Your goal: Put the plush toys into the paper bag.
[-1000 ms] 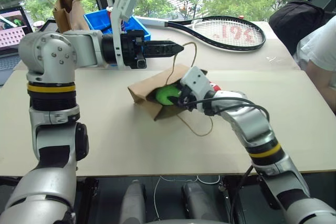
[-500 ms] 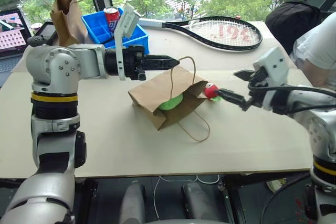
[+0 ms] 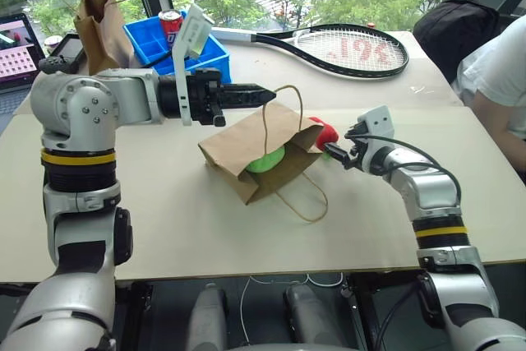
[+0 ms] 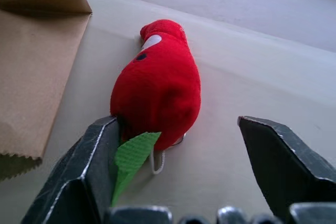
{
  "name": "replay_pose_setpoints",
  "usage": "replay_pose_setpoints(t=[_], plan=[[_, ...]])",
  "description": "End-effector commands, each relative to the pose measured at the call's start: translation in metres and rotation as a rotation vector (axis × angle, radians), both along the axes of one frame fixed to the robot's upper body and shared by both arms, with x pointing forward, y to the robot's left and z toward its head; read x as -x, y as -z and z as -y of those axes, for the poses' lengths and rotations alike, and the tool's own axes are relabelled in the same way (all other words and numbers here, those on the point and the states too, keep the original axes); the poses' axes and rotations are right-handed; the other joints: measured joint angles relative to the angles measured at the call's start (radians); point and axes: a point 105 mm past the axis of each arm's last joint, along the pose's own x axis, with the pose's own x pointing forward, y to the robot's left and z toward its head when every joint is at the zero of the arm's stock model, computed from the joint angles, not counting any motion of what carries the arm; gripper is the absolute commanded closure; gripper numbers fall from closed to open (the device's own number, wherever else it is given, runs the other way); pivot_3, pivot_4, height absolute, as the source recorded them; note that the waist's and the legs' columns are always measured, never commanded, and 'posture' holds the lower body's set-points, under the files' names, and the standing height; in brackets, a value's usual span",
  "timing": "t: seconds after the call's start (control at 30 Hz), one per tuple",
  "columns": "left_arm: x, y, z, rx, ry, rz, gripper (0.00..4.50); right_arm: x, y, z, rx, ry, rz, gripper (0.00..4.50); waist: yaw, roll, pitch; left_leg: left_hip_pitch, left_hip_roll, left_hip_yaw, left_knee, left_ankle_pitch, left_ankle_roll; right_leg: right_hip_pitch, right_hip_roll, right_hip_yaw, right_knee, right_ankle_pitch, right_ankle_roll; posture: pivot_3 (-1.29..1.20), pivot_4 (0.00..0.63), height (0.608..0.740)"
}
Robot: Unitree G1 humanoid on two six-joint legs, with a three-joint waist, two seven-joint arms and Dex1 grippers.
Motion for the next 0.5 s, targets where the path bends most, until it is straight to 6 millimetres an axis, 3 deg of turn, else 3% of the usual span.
replay_pose_setpoints(t=[0.03,0.17,0.27,0.5], plan=[[0.007,-0.01,0.0,0.019,0.015,0.043,4.5,-0.001,-0.006,0.002,-0.003,-0.001,0.056,2.09,0.0,0.0,0.0,0.0,0.0,0.0,0.0,0.0,0.0,0.0,0.0,0.0,0.0,0.0,0.0,0.0,0.15,0.659],[0.005,-0.009,0.0,0.023,0.014,0.04,4.5,0.004,-0.011,0.005,-0.013,-0.004,0.081,3.44,-0.002,0.0,0.0,0.0,0.0,0.0,0.0,0.0,0.0,0.0,0.0,0.0,0.0,0.0,0.0,0.0,0.15,0.659],[0.003,-0.008,0.003,0.029,0.02,0.035,4.5,0.013,-0.026,0.012,-0.021,0.002,0.125,4.45,-0.002,0.0,0.0,0.0,0.0,0.0,0.0,0.0,0.0,0.0,0.0,0.0,0.001,0.0,0.0,0.0,0.15,0.659],[-0.001,-0.007,0.006,0.041,0.026,0.032,4.5,0.051,-0.071,0.035,-0.002,-0.017,0.194,4.45,0.002,0.0,0.0,0.0,0.0,0.0,0.0,0.0,0.0,0.0,0.0,0.0,0.001,0.0,0.0,0.0,0.15,0.659]])
